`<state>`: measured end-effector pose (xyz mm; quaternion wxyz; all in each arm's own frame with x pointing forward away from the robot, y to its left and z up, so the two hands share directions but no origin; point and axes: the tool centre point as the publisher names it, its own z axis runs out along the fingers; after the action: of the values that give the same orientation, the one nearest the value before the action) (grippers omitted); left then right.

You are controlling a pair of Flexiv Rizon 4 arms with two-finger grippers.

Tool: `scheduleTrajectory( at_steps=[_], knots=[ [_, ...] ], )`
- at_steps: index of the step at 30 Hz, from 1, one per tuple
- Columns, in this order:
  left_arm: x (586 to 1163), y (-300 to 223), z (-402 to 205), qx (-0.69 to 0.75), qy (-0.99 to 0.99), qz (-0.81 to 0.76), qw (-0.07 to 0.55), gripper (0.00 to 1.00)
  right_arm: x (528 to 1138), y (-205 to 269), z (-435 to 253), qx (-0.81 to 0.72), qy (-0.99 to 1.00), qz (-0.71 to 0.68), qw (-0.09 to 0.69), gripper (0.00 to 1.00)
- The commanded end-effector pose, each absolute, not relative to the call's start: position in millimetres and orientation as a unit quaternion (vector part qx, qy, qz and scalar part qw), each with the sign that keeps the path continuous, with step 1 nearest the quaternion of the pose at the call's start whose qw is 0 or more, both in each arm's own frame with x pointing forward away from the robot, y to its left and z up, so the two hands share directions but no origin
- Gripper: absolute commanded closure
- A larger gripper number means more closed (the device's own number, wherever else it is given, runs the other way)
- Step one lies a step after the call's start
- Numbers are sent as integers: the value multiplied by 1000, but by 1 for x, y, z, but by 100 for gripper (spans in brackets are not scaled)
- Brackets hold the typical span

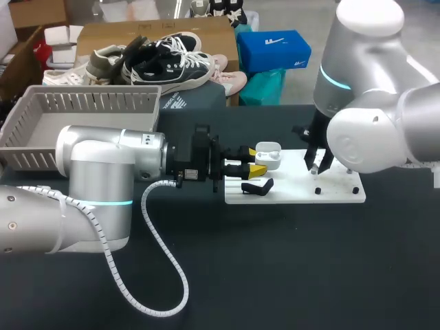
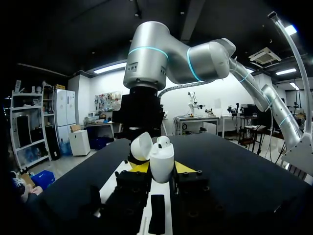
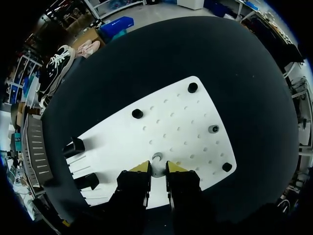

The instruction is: Pick up each earbud case from the left stands, insert the matching earbuds, close the lid, and place the case in the box.

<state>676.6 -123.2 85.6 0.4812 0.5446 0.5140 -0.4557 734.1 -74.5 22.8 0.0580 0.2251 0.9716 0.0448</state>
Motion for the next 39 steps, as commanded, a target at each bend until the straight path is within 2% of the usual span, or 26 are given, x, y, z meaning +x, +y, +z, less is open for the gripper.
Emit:
scheduleTrajectory(
  at_steps=[1, 22, 39],
  knots=[
    [676, -123, 85, 544, 514, -455, 483, 100, 734, -76, 22, 227, 971, 43, 58, 100],
    [676, -123, 85, 544, 514, -455, 483, 100, 722, -87, 46, 239, 966, 62, 78, 100],
    [676, -123, 85, 544, 514, -455, 483, 100, 705, -106, 143, 205, 968, 114, 88, 100]
  ],
)
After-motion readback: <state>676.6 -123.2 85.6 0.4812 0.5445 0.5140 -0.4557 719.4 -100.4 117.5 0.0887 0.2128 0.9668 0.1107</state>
